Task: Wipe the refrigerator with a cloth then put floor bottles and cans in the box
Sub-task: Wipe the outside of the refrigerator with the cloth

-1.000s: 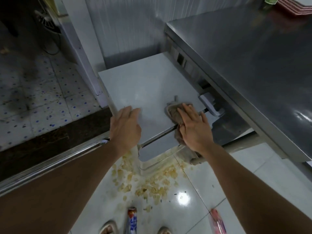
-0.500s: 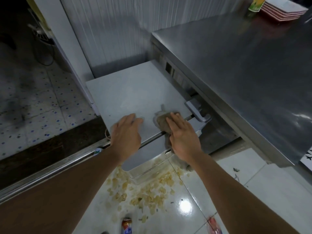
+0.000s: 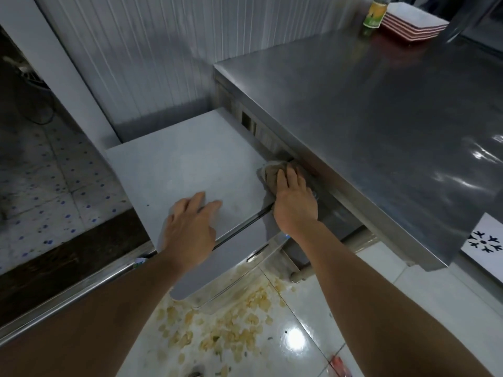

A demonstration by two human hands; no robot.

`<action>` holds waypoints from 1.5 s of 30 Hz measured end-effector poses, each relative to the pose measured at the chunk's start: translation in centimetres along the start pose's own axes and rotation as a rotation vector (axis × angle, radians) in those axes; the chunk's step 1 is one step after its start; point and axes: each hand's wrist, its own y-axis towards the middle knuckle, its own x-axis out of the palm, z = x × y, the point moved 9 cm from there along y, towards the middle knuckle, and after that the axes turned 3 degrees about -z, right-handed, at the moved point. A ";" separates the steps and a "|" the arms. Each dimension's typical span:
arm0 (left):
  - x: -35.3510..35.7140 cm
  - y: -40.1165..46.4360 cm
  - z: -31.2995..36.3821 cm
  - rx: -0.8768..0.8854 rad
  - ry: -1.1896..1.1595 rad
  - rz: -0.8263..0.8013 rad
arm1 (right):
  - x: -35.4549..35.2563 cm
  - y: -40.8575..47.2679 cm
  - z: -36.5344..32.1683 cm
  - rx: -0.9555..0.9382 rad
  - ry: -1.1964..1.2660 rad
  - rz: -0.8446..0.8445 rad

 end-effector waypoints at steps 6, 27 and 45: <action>0.1 -0.2 -0.2 -0.016 -0.003 -0.006 | 0.9 -3.4 2.4 0.120 0.059 0.013; -1.4 -3.9 -2.2 -0.052 -0.072 0.004 | 1.4 -4.0 1.6 0.089 0.075 0.095; -1.9 -10.6 -4.5 -0.059 -0.419 0.136 | 1.7 -7.5 -3.6 -0.158 0.103 0.111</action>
